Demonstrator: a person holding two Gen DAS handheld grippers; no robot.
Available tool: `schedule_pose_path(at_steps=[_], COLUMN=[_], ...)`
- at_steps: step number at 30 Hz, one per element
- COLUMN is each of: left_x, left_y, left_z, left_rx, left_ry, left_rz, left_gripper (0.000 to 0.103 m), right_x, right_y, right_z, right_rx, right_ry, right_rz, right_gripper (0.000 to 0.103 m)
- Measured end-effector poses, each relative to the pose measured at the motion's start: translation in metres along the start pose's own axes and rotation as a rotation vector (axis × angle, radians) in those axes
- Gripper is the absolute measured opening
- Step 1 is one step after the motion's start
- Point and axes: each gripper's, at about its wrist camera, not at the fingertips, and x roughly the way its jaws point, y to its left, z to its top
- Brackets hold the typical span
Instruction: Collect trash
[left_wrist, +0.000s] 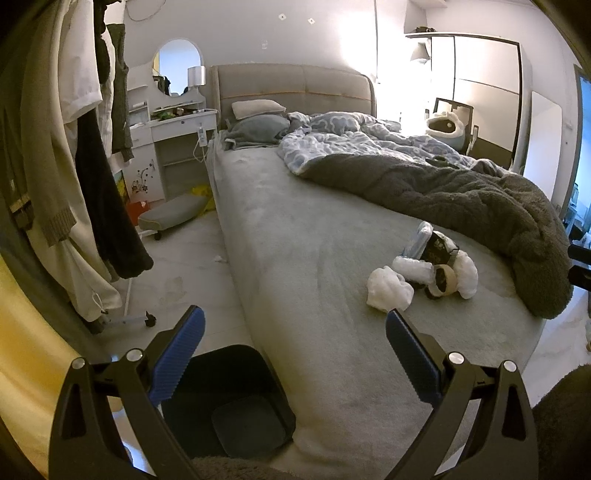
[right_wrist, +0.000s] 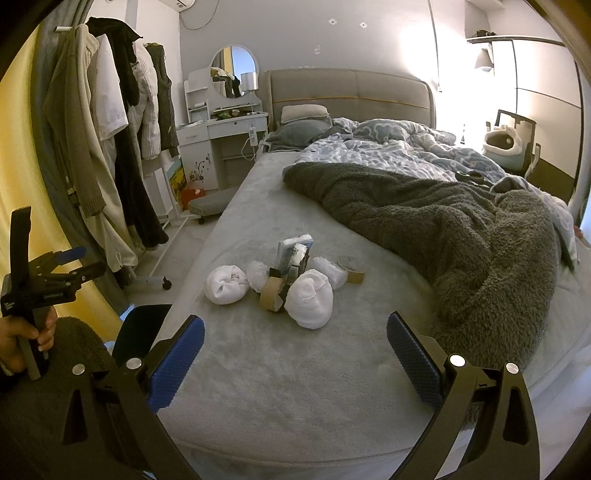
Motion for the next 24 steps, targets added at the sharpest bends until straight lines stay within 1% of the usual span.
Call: schedule_pose_path(at_steps=[4,11,14,24], left_x=[0.0024,0.0014,0.0013,0.0012], left_y=[-0.0047,-0.0020,-0.0012,-0.0039], left_z=[0.0002,0.0007,0.0006,-0.0011], left_rx=[0.015,0.013,0.010,0.021], left_ry=[0.012,0.020,0.024,0.027], left_rz=[-0.002,-0.028,-0.050,-0.075], left_gripper=[0.100,0.100,0.100,0.100], right_x=[0.0001,-0.0002,0.0006,0.0006], right_y=[0.0000,0.0001,-0.0008,-0.0008], right_z=[-0.0003,-0.0007,0.0003,0.0002], right_rx=[0.001,-0.001,0.000,0.002], right_ry=[0.000,0.000,0.002,0.001], right_rz=[0.000,-0.001,0.000,0.000], right_gripper=[0.100,0.100,0.100,0.100])
